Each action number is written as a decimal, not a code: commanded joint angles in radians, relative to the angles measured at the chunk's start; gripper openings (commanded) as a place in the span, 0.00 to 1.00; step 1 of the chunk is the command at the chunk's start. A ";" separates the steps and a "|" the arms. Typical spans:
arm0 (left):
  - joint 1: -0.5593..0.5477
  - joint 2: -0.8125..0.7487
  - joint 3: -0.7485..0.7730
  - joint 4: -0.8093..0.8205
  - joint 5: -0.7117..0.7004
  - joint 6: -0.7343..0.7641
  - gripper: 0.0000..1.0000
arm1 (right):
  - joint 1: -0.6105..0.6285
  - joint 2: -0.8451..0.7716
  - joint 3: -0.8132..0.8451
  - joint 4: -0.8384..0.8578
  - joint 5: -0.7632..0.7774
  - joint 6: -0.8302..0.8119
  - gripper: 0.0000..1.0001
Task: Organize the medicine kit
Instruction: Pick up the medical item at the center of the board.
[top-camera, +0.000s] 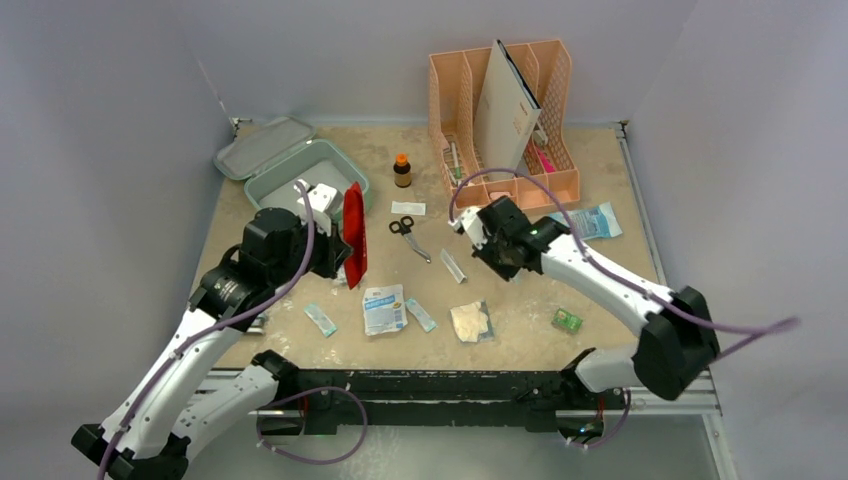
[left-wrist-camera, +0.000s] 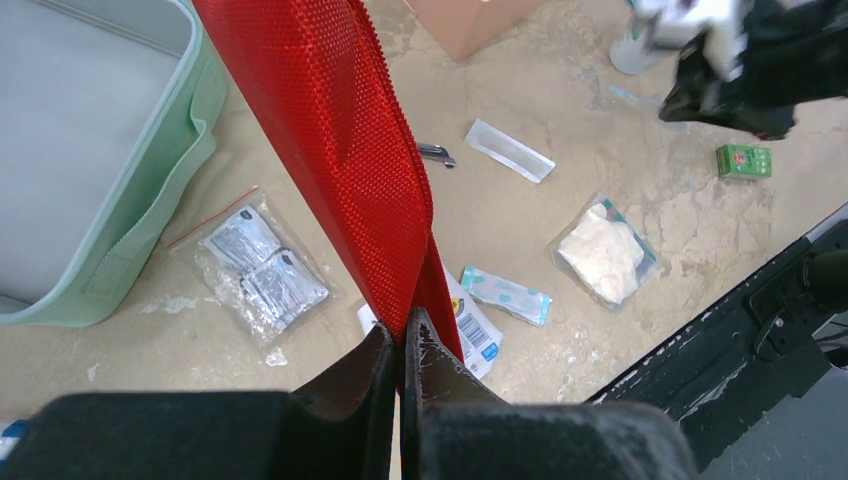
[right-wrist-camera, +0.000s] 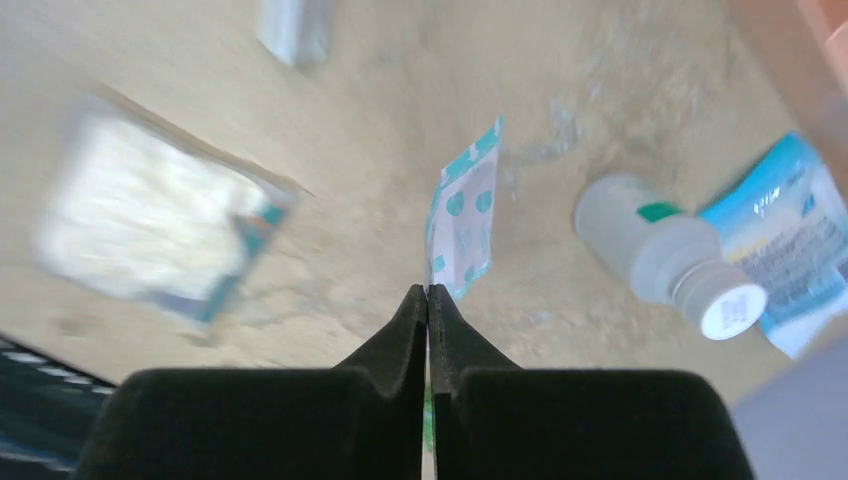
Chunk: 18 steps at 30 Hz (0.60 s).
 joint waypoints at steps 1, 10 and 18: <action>-0.001 0.016 -0.006 0.038 0.026 0.003 0.00 | 0.006 -0.141 0.076 0.052 -0.269 0.212 0.00; 0.000 0.056 -0.007 0.040 0.056 0.004 0.00 | 0.006 -0.237 0.155 0.330 -0.604 0.718 0.00; -0.001 0.077 -0.016 0.068 0.169 0.016 0.00 | 0.015 -0.235 0.051 0.825 -0.732 1.198 0.00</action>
